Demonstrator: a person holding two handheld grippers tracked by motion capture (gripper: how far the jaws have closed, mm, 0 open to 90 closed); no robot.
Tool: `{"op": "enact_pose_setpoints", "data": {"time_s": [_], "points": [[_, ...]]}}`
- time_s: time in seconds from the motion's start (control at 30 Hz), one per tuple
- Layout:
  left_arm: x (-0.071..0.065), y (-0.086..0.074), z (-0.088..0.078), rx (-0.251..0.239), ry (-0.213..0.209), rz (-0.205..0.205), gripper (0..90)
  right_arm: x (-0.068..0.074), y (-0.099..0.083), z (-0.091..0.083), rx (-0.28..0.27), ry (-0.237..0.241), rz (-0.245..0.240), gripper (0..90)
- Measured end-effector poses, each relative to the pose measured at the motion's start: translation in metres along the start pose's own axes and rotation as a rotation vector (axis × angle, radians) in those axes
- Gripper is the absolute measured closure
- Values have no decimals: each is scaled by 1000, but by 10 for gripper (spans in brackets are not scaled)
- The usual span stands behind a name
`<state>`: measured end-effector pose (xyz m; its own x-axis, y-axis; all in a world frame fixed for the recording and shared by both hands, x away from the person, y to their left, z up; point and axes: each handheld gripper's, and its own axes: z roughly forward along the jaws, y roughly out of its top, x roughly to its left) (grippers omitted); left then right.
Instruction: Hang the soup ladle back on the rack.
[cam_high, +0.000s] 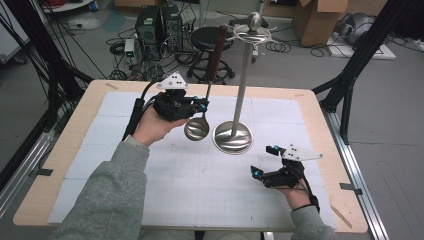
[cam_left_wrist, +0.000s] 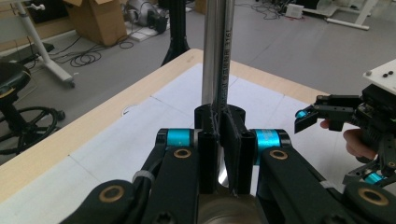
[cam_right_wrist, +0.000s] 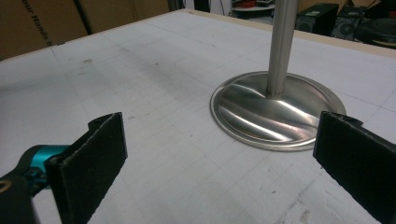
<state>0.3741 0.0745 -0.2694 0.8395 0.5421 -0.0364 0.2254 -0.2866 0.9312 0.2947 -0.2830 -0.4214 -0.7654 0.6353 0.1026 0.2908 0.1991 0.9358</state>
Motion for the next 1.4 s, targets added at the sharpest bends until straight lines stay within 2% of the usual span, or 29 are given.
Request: {"op": "enact_pose_setpoints", "data": {"time_s": [0.43,0.63,1.0,1.1,1.4], "points": [[0,1,5,17,2,0,840,0,0,0,-2,3,-1,18],[-4,3,9,16,-17,6,840,0,0,0,-5,3,-2,18],[-5,4,17,30,-16,7,839,0,0,0,-5,3,-3,18],[-7,3,19,41,-17,20,839,0,0,0,-6,4,-4,18],[-11,6,25,53,-10,26,839,0,1,0,-8,4,-2,18]]}}
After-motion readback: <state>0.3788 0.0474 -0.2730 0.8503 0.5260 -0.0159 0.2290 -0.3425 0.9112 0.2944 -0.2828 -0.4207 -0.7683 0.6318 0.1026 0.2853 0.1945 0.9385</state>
